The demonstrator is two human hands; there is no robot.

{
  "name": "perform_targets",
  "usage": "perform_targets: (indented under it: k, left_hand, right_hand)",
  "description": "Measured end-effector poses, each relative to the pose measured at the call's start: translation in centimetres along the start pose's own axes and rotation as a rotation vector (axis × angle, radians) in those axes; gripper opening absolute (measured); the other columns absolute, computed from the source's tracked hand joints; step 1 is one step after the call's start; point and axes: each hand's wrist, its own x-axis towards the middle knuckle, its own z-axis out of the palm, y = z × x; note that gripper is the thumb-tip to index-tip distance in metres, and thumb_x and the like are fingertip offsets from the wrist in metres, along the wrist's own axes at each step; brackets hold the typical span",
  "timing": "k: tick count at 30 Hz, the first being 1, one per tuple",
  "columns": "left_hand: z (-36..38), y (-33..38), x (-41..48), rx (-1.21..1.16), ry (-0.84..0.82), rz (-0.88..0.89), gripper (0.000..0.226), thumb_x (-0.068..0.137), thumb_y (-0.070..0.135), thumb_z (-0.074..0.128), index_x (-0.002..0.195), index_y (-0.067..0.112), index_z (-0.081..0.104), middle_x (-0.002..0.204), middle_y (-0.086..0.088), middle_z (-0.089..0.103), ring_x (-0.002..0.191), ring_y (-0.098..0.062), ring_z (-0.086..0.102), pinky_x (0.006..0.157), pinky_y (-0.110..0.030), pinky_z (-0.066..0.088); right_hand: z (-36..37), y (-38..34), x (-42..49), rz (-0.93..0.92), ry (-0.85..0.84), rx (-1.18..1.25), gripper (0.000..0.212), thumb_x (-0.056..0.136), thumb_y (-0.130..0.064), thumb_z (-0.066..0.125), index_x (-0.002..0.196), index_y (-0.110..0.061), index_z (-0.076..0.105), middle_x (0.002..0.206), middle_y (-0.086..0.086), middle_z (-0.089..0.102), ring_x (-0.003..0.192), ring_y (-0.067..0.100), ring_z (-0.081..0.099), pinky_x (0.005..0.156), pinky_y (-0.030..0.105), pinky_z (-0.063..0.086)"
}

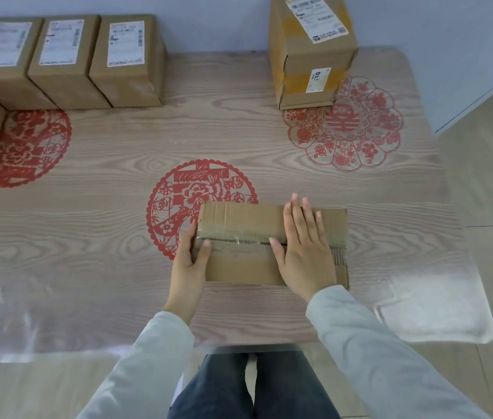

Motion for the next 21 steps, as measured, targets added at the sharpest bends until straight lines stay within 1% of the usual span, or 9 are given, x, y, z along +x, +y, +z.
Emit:
perform_targets:
  k: [5, 10, 12, 14, 15, 17, 18, 19, 21]
  left_hand:
    - [0.1, 0.1, 0.0, -0.009, 0.013, -0.010, 0.038, 0.099, 0.015, 0.046, 0.128, 0.039, 0.038, 0.111, 0.032, 0.049, 0.097, 0.017, 0.050, 0.072, -0.001, 0.041]
    - [0.0, -0.2, 0.2, -0.022, -0.003, -0.031, 0.038, 0.099, 0.017, 0.047, 0.130, 0.038, 0.038, 0.113, 0.031, 0.049, 0.099, 0.016, 0.048, 0.074, -0.004, 0.041]
    - [0.1, 0.1, 0.2, -0.036, 0.000, -0.034, 0.040, 0.099, 0.017, 0.047, 0.134, 0.035, 0.039, 0.114, 0.030, 0.049, 0.102, 0.012, 0.049, 0.074, -0.003, 0.041]
    - [-0.1, 0.3, 0.0, -0.063, -0.009, -0.034, 0.046, 0.099, 0.016, 0.048, 0.141, 0.028, 0.036, 0.123, 0.025, 0.048, 0.113, 0.004, 0.047, 0.081, -0.005, 0.040]
    - [-0.4, 0.4, -0.1, -0.079, -0.015, -0.035, 0.049, 0.099, 0.016, 0.048, 0.144, 0.026, 0.033, 0.130, 0.022, 0.046, 0.120, 0.001, 0.044, 0.087, -0.007, 0.038]
    - [-1.1, 0.3, -0.5, -0.089, -0.030, -0.036, 0.052, 0.100, 0.020, 0.045, 0.148, 0.025, 0.028, 0.136, 0.019, 0.040, 0.126, 0.001, 0.037, 0.095, -0.010, 0.031]
    - [-1.5, 0.1, -0.7, -0.082, -0.036, -0.036, 0.051, 0.100, 0.022, 0.044, 0.149, 0.026, 0.028, 0.138, 0.019, 0.039, 0.127, 0.002, 0.036, 0.097, -0.011, 0.029]
    - [-2.0, -0.3, -0.8, -0.077, -0.037, -0.036, 0.049, 0.101, 0.024, 0.042, 0.148, 0.027, 0.029, 0.140, 0.019, 0.038, 0.129, 0.001, 0.035, 0.100, -0.013, 0.027]
    - [-2.6, -1.0, -1.4, -0.071, -0.036, -0.037, 0.046, 0.101, 0.027, 0.040, 0.147, 0.028, 0.033, 0.147, 0.016, 0.038, 0.134, -0.001, 0.032, 0.108, -0.020, 0.023]
  right_hand:
    - [-0.3, 0.0, 0.1, 0.006, -0.011, 0.037, 0.064, 0.102, -0.043, 0.006, 0.146, 0.001, 0.024, 0.156, 0.016, 0.021, 0.145, 0.026, 0.014, 0.119, 0.038, 0.004]
    - [-0.4, 0.0, 0.1, 0.002, -0.069, 0.051, 0.063, 0.102, -0.042, 0.008, 0.146, 0.001, 0.024, 0.156, 0.016, 0.021, 0.144, 0.027, 0.014, 0.118, 0.040, 0.006]
    - [-0.6, 0.0, 0.2, 0.010, -0.120, 0.076, 0.065, 0.102, -0.044, 0.006, 0.145, 0.000, 0.024, 0.155, 0.016, 0.023, 0.144, 0.026, 0.015, 0.118, 0.039, 0.005]
    - [-1.1, 0.2, 0.3, -0.002, -0.145, 0.144, 0.071, 0.100, -0.051, 0.004, 0.146, 0.000, 0.025, 0.156, 0.015, 0.020, 0.144, 0.024, 0.010, 0.118, 0.036, 0.001]
    - [-1.4, 0.5, 0.3, -0.021, -0.124, 0.212, 0.076, 0.098, -0.056, 0.004, 0.147, -0.001, 0.023, 0.157, 0.012, 0.014, 0.145, 0.021, 0.002, 0.118, 0.033, -0.004]
    - [-2.6, 1.5, -0.4, 0.023, -0.064, 0.414, 0.079, 0.093, -0.066, 0.014, 0.150, -0.012, 0.010, 0.158, 0.000, -0.001, 0.145, 0.011, -0.015, 0.117, 0.027, -0.013]
    - [-3.4, 2.0, -1.1, 0.071, -0.033, 0.510, 0.079, 0.090, -0.067, 0.025, 0.149, -0.019, 0.004, 0.157, -0.005, -0.006, 0.144, 0.007, -0.017, 0.116, 0.026, -0.013]
    - [-4.1, 2.6, -1.9, 0.132, -0.003, 0.594, 0.083, 0.086, -0.066, 0.038, 0.148, -0.026, 0.001, 0.156, -0.011, -0.010, 0.144, 0.004, -0.018, 0.116, 0.026, -0.012]
    - [-5.0, 4.0, -3.8, 0.268, -0.013, 0.763, 0.099, 0.077, -0.052, 0.063, 0.146, -0.033, -0.005, 0.153, -0.020, -0.018, 0.142, -0.001, -0.019, 0.116, 0.028, -0.007]
